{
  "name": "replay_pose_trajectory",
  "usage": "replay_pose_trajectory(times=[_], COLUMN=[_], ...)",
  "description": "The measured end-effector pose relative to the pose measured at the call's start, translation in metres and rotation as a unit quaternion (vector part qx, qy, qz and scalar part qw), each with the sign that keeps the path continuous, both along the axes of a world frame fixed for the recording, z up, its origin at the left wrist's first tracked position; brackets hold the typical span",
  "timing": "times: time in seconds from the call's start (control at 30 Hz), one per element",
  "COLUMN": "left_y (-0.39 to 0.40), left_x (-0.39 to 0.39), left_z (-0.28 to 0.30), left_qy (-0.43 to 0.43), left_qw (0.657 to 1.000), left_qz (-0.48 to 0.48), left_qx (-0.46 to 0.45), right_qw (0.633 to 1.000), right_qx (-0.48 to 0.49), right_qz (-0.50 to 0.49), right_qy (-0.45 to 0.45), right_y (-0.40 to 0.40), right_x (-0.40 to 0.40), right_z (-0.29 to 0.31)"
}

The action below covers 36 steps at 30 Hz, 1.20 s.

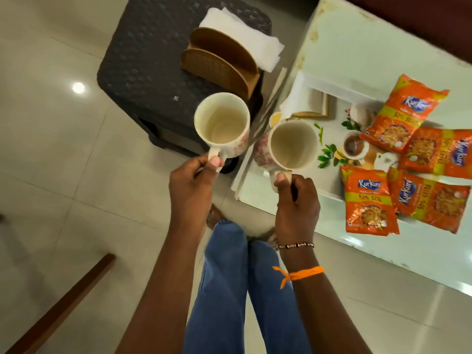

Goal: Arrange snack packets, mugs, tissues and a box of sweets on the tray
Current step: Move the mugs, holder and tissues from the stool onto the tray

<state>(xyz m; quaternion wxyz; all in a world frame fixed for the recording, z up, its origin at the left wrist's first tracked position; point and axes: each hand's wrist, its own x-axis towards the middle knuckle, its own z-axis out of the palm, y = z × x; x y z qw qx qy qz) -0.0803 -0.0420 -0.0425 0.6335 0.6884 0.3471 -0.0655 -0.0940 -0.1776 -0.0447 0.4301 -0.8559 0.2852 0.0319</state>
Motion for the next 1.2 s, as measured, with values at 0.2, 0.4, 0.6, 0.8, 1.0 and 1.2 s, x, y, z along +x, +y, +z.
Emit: replay_pose_trajectory(times=[0.2,0.4,0.6,0.8,1.0,1.2], left_y=[-0.068,-0.123,-0.136,-0.138,-0.154,-0.181], left_x=[-0.002,-0.001,-0.01,-0.02,-0.026,-0.042], left_z=[0.001,-0.011,-0.031,-0.038,-0.029,-0.005], left_qy=[-0.008,-0.004,0.026,0.055,0.036,-0.066], left_qw=[0.996,0.993,0.995,0.989,0.987,0.956], left_qz=[-0.074,-0.097,-0.086,-0.129,-0.068,-0.165], left_qx=[0.049,0.062,0.038,0.051,0.138,0.235], right_qw=[0.998,0.995,0.997,0.997,0.976,0.94], right_qx=[-0.032,-0.044,-0.028,0.045,-0.041,0.051], right_qz=[-0.057,-0.068,-0.042,-0.002,-0.213,-0.316], right_qy=[0.025,0.061,0.063,0.056,0.032,0.116], right_y=[-0.068,-0.107,-0.119,-0.132,-0.184,-0.229], right_x=[-0.004,-0.003,-0.016,-0.022,-0.038,-0.041], right_z=[-0.009,-0.034,-0.046,-0.044,-0.038,-0.049])
